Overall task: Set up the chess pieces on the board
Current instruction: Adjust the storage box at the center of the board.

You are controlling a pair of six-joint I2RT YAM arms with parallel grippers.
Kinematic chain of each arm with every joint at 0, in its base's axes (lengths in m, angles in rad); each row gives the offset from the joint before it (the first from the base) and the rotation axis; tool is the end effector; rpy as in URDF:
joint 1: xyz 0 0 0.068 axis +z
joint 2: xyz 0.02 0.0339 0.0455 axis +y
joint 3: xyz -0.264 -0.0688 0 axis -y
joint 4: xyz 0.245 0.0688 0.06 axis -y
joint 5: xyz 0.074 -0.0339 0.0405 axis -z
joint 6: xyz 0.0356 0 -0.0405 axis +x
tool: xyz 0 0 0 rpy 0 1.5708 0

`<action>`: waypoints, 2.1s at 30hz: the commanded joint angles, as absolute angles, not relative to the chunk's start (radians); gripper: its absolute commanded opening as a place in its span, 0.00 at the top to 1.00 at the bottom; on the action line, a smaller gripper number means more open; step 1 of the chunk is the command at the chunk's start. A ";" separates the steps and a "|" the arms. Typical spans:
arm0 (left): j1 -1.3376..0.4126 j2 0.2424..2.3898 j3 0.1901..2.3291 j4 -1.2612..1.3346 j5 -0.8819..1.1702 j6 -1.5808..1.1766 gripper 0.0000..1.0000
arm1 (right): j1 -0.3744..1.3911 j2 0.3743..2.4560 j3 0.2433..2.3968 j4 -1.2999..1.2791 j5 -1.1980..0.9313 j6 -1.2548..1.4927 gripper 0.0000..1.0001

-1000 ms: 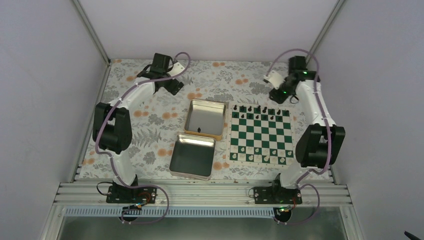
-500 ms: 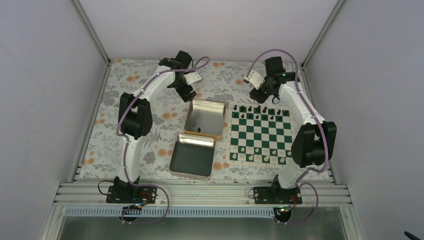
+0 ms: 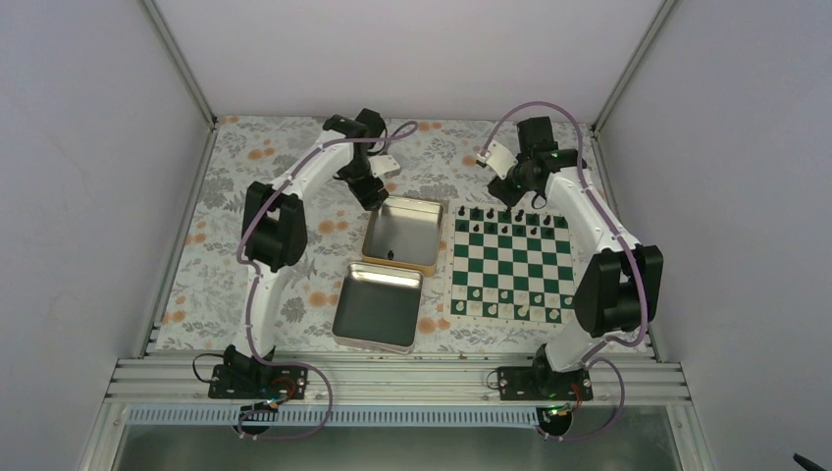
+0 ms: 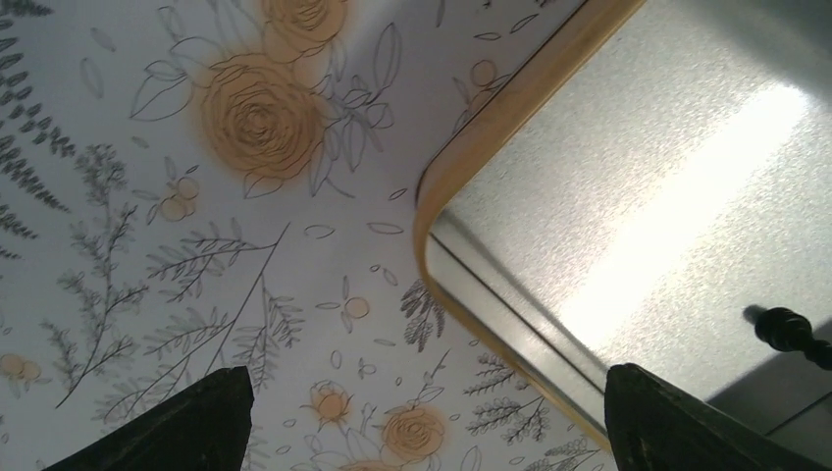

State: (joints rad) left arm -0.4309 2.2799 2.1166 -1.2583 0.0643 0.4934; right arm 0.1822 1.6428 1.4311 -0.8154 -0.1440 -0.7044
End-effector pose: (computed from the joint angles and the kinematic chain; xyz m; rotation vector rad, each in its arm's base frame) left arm 0.4167 -0.1941 0.2249 1.3392 2.6724 -0.0891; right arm 0.3410 0.0680 0.2905 -1.1537 2.3088 -0.0059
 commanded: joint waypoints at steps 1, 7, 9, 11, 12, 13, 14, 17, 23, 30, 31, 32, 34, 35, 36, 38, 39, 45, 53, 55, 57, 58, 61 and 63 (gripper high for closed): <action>-0.451 2.322 2.150 -1.267 0.100 0.465 0.12 | 0.193 1.605 1.412 -0.784 -0.143 -0.692 0.54; -0.459 2.367 2.171 -1.237 0.068 0.454 0.15 | 0.194 1.600 1.404 -0.781 -0.134 -0.690 0.53; -0.459 2.384 2.181 -1.224 0.059 0.450 0.16 | 0.194 1.598 1.401 -0.779 -0.137 -0.691 0.53; -0.459 2.408 2.219 -1.225 0.061 0.442 0.18 | 0.196 1.599 1.400 -0.778 -0.140 -0.690 0.53; -0.459 2.422 2.243 -1.230 0.058 0.436 0.18 | 0.195 1.598 1.399 -0.777 -0.140 -0.691 0.53; -0.460 2.434 2.266 -1.232 0.048 0.433 0.18 | 0.196 1.598 1.398 -0.778 -0.142 -0.691 0.53; -0.460 2.444 2.284 -1.226 0.031 0.429 0.18 | 0.196 1.596 1.398 -0.776 -0.144 -0.691 0.53; -0.460 2.466 2.321 -1.200 -0.003 0.426 0.17 | 0.199 1.595 1.396 -0.775 -0.149 -0.692 0.53; -0.459 2.539 2.419 -1.194 -0.078 0.428 0.16 | 0.204 1.596 1.397 -0.777 -0.147 -0.689 0.53; -0.442 2.551 2.437 -1.150 -0.151 0.442 0.16 | 0.204 1.595 1.397 -0.775 -0.150 -0.690 0.53; -0.439 2.549 2.436 -1.134 -0.164 0.445 0.16 | 0.205 1.595 1.396 -0.775 -0.152 -0.690 0.53; -0.438 2.548 2.436 -1.119 -0.180 0.451 0.16 | 0.204 1.597 1.396 -0.775 -0.152 -0.691 0.53; -0.431 2.549 2.435 -1.092 -0.206 0.457 0.16 | 0.205 1.598 1.395 -0.775 -0.151 -0.692 0.53; -0.430 2.550 2.435 -1.079 -0.227 0.459 0.16 | 0.204 1.598 1.394 -0.775 -0.150 -0.692 0.53; -0.425 2.550 2.435 -1.070 -0.237 0.463 0.16 | 0.205 1.598 1.394 -0.773 -0.150 -0.692 0.53; -0.413 2.547 2.439 -1.062 -0.254 0.477 0.16 | 0.206 1.597 1.394 -0.773 -0.152 -0.692 0.52; -0.404 2.547 2.444 -1.063 -0.266 0.487 0.15 | 0.204 1.598 1.394 -0.773 -0.151 -0.694 0.52; -0.351 2.548 2.527 -1.200 -0.209 0.562 0.17 | 0.206 1.598 1.388 -0.776 -0.155 -0.697 0.52; -0.347 2.554 2.518 -1.234 -0.161 0.590 0.23 | 0.207 1.599 1.385 -0.781 -0.154 -0.700 0.52; -0.348 2.571 2.525 -1.246 -0.151 0.591 0.28 | 0.207 1.597 1.382 -0.780 -0.151 -0.700 0.52; -0.348 2.586 2.538 -1.254 -0.150 0.589 0.40 | 0.208 1.594 1.384 -0.781 -0.153 -0.700 0.52; -0.347 2.592 2.545 -1.255 -0.149 0.588 0.47 | 0.208 1.594 1.383 -0.781 -0.154 -0.700 0.52; -0.346 2.588 2.547 -1.237 -0.143 0.598 0.61 | 0.210 1.594 1.384 -0.781 -0.157 -0.700 0.52; -0.348 2.584 2.539 -1.221 -0.147 0.609 0.63 | 0.209 1.594 1.384 -0.782 -0.155 -0.699 0.51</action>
State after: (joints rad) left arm -0.3492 2.5771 2.5175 -1.2289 -0.1562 0.5896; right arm 0.1963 1.6272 1.3918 -0.7925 -0.1448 -0.7052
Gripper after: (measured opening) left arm 0.387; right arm 0.483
